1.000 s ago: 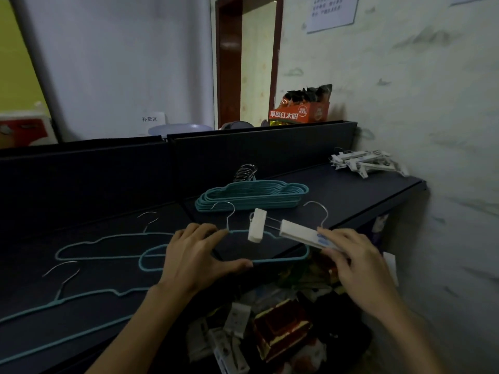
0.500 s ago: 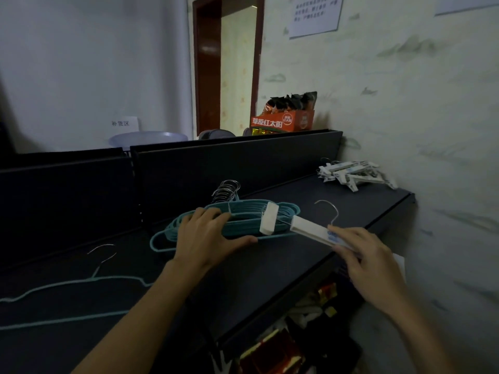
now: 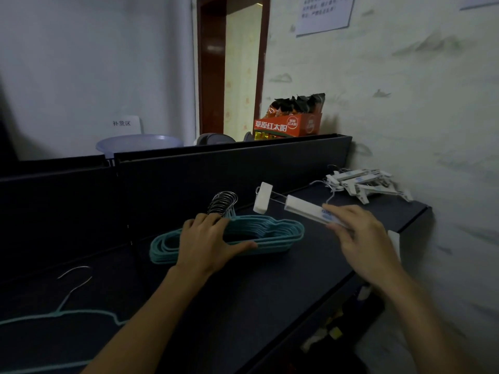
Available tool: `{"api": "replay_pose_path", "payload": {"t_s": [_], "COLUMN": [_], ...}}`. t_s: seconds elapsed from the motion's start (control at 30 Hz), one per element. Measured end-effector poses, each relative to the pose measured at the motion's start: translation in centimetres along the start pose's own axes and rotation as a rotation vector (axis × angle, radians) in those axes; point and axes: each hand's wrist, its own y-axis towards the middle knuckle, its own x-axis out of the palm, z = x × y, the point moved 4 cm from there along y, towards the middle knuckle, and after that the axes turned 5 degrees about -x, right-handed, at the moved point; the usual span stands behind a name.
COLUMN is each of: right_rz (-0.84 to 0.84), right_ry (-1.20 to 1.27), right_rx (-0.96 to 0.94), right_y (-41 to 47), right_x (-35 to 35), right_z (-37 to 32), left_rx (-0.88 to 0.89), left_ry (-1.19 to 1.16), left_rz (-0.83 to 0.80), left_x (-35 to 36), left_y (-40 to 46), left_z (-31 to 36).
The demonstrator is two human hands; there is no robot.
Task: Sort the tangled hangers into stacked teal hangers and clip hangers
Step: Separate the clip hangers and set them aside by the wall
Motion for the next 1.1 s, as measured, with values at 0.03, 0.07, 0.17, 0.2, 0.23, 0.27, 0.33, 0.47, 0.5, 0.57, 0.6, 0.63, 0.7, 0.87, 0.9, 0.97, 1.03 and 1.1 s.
{"api": "replay_pose_path", "payload": {"t_s": [0.03, 0.07, 0.17, 0.2, 0.23, 0.27, 0.33, 0.47, 0.5, 0.57, 0.6, 0.63, 0.7, 0.87, 0.9, 0.97, 1.03, 1.1], "right_rz": [-0.002, -0.007, -0.038, -0.046, -0.053, -0.058, -0.062, -0.077, -0.082, -0.092, -0.093, -0.089, -0.075, -0.032, -0.012, 0.035, 0.064, 0.072], "right_ry": [0.006, 0.009, 0.018, 0.025, 0.033, 0.040, 0.058, 0.079, 0.079, 0.073, 0.068, 0.063, 0.052, -0.031, -0.056, -0.102, -0.139, -0.174], "right_rx": [0.000, -0.001, -0.008, -0.014, -0.022, -0.030, -0.042, -0.052, -0.053, -0.050, -0.045, -0.040, -0.027, -0.003, 0.013, 0.057, 0.114, 0.157], "right_y": [0.3, 0.6, 1.6, 1.9, 2.3, 2.6, 3.3, 3.8, 3.8, 3.5, 3.3, 3.0, 2.1, -1.6, -2.6, -4.8, -6.9, -8.6], "right_x": [0.3, 0.5, 1.5, 1.8, 2.2, 2.5, 2.9, 3.6, 3.7, 3.8, 3.8, 3.7, 3.4, 1.8, 1.1, -0.5, -2.1, -3.7], "right_z": [0.4, 0.8, 1.6, 1.7, 1.8, 1.9, 1.9, 1.9, 1.9, 1.9, 1.9, 1.8, 1.5, 1.0, 1.4, 2.7, 4.2, 5.8], "left_rx": [-0.004, -0.009, -0.021, -0.023, -0.022, -0.020, -0.018, -0.038, -0.044, -0.053, -0.054, -0.055, -0.054, 0.039, 0.076, 0.141, 0.189, 0.233], "left_ry": [0.003, 0.006, 0.013, 0.013, 0.011, 0.007, -0.003, -0.013, -0.014, -0.005, 0.006, 0.021, 0.052, -0.065, -0.095, -0.136, -0.159, -0.169], "left_rz": [0.002, 0.006, 0.011, 0.005, 0.003, 0.003, 0.003, -0.041, -0.049, -0.056, -0.057, -0.059, -0.066, -0.025, -0.031, -0.074, -0.139, -0.167], "left_x": [0.2, 0.4, 0.8, 0.9, 1.0, 1.0, 1.1, 1.7, 1.8, 1.7, 1.6, 1.5, 1.4, 1.2, 1.4, 2.0, 2.9, 3.6], "left_y": [0.1, 0.2, 0.4, 0.5, 0.6, 0.7, 1.0, 1.2, 1.2, 1.2, 1.1, 1.1, 0.8, -0.4, -0.8, -1.7, -2.7, -3.2], "left_z": [-0.1, -0.2, -0.2, -0.2, -0.2, -0.1, 0.1, 0.2, 0.2, 0.2, 0.3, 0.4, 0.8, 4.6, 5.9, 8.5, 10.7, 12.8]}}
